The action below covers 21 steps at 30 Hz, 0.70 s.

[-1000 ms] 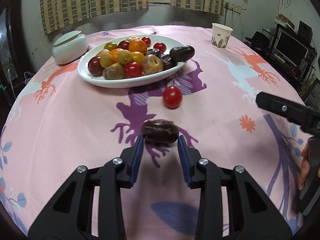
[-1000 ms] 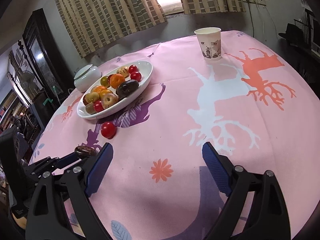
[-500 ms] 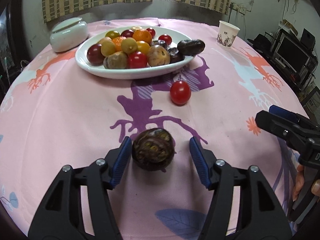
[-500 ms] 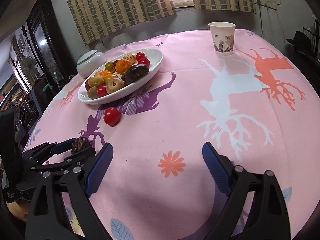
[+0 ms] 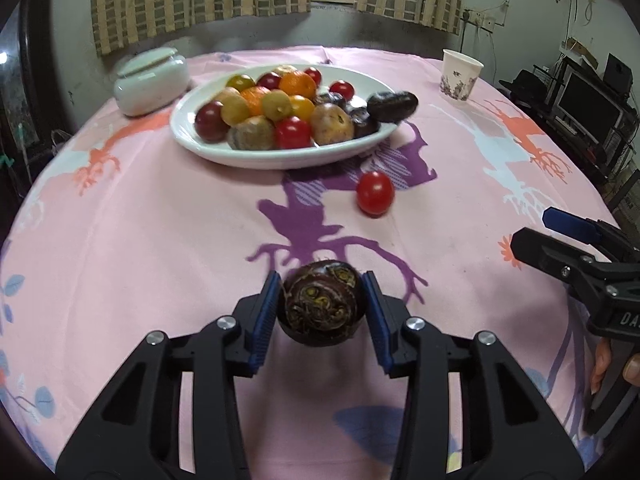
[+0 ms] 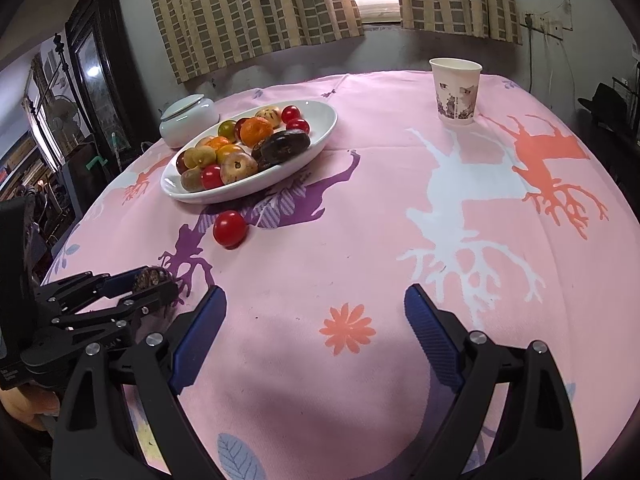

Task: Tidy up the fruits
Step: 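Grasp the last red cherry tomato with the right tool while the left tool holds the date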

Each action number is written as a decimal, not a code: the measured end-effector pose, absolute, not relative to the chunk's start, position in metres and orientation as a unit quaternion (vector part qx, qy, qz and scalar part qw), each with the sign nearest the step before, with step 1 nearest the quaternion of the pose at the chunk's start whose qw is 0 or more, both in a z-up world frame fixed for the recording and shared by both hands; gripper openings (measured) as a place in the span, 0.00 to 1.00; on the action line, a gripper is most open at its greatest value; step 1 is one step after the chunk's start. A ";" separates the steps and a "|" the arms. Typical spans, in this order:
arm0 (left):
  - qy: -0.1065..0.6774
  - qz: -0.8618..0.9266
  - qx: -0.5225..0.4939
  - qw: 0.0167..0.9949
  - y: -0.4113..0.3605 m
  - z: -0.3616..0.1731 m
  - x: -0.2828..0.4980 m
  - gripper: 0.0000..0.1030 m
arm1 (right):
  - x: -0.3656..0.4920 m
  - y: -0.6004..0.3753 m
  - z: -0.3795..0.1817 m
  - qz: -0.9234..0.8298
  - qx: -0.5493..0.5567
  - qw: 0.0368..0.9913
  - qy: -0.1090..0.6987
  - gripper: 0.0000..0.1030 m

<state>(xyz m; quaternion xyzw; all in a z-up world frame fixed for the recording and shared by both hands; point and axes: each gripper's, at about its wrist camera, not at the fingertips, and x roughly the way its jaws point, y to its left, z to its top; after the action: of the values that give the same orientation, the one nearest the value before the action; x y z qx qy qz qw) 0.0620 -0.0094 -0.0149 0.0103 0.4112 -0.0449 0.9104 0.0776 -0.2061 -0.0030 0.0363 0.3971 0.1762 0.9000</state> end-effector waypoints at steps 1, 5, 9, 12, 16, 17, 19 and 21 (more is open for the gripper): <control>0.405 -0.040 0.014 0.913 -0.006 -0.012 0.060 0.41 | 0.079 -0.203 -0.003 0.175 0.032 0.899 0.400 0.88; 0.398 -0.034 -0.014 0.917 0.014 -0.009 0.060 0.41 | 0.086 -0.181 0.001 0.181 0.004 0.897 0.403 0.88; 0.392 -0.032 -0.027 0.919 0.024 -0.008 0.060 0.41 | 0.101 -0.151 0.003 0.193 -0.029 0.892 0.408 0.88; 0.402 -0.036 -0.042 0.914 0.029 -0.012 0.064 0.41 | 0.110 -0.132 0.001 0.202 -0.043 0.887 0.412 0.88; 0.411 -0.038 -0.058 0.909 0.034 -0.015 0.067 0.41 | 0.117 -0.116 -0.007 0.204 -0.059 0.883 0.418 0.88; 0.411 -0.037 -0.059 0.909 0.034 -0.015 0.067 0.41 | 0.119 -0.114 -0.008 0.203 -0.059 0.883 0.420 0.85; 0.412 -0.039 -0.060 0.908 0.034 -0.016 0.068 0.41 | 0.124 -0.108 -0.011 0.205 -0.061 0.879 0.425 0.75; 0.413 -0.041 -0.061 0.908 0.034 -0.016 0.069 0.41 | 0.128 -0.102 -0.014 0.208 -0.065 0.875 0.433 0.66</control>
<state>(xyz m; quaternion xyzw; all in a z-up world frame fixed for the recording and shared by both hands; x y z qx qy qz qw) 0.0688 0.0336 -0.0163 -0.0613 0.4132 -0.0407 0.9077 0.1280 -0.1016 -0.0138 -0.0650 0.4334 0.2078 0.8745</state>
